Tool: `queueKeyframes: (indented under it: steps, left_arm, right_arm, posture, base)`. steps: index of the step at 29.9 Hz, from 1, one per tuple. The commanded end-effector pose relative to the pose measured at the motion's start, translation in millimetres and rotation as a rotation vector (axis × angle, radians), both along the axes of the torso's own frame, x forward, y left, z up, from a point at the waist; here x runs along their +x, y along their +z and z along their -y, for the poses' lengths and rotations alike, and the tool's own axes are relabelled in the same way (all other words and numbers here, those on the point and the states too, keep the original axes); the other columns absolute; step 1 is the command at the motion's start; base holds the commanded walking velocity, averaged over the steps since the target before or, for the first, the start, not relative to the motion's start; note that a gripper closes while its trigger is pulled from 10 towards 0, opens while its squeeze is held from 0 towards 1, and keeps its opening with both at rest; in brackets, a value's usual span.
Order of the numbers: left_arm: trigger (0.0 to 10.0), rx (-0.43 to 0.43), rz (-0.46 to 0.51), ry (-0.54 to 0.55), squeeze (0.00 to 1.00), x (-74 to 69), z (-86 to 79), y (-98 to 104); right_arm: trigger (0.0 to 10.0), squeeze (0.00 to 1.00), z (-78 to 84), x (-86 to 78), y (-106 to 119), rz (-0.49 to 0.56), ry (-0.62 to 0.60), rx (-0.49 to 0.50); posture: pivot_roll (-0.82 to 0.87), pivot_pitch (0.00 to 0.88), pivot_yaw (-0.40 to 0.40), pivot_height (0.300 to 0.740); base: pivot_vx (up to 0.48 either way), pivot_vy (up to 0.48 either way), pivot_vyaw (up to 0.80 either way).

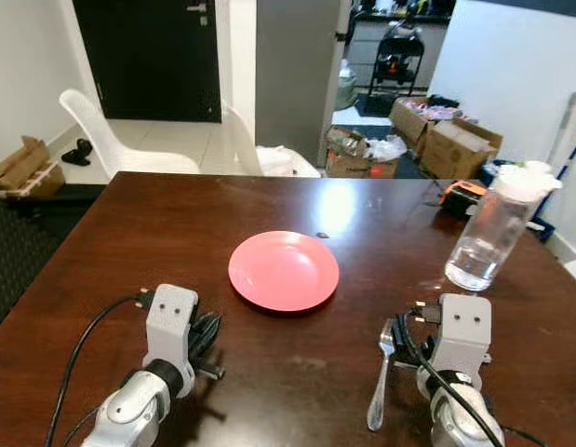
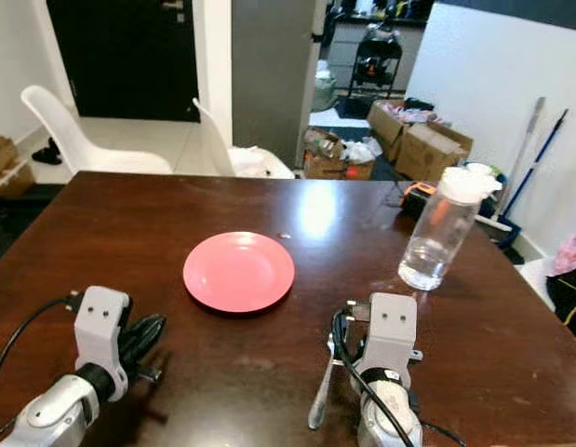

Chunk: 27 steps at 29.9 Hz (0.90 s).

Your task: Setting the table

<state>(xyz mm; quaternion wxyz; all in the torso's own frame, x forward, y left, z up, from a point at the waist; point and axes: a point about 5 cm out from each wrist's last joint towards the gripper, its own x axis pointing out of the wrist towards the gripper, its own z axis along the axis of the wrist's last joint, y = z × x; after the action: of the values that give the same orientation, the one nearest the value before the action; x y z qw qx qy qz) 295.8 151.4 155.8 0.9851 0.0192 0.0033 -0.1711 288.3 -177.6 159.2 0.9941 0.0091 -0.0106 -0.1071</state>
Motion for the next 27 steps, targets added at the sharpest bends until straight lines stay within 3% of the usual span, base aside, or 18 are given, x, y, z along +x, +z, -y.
queueKeyframes:
  steps: [1,8,11,17,27]
  left_arm:
    - [10.0,0.013,-0.035,-0.009,0.0,-1.9,1.8,-9]
    - [10.0,0.008,-0.031,-0.024,0.0,-0.4,5.5,-5]
    - [10.0,0.009,-0.032,-0.029,0.0,-0.1,6.1,-5]
    - [10.0,0.009,-0.03,-0.028,0.0,-1.0,7.4,-4]
    - [10.0,0.011,-0.033,-0.026,0.0,-2.6,6.6,-4]
  right_arm:
    - [10.0,0.0,-3.9,-4.6,-14,-0.069,-0.002,0.018]
    - [10.0,0.0,-14.7,2.9,-30,-0.139,0.063,0.076]
    - [10.0,0.0,-21.7,11.1,-30,-0.159,0.126,0.036]
    - [10.0,0.0,-33.3,19.3,-38,-0.219,0.164,0.053]
    - [10.0,0.0,-50.7,9.4,-51,-0.28,0.162,0.057]
  posture:
    - [0.01,0.137,0.049,0.74]
    - [0.02,0.14,0.061,0.74]
    - [0.02,0.141,0.062,0.74]
    - [0.04,0.142,0.057,0.74]
    - [0.04,0.144,0.061,0.74]
  base:
    - [0.0,0.0,0.0]
    - [0.0,0.0,0.0]
    - [0.0,0.0,0.0]
    - [0.0,0.0,0.0]
    - [0.0,0.0,0.0]
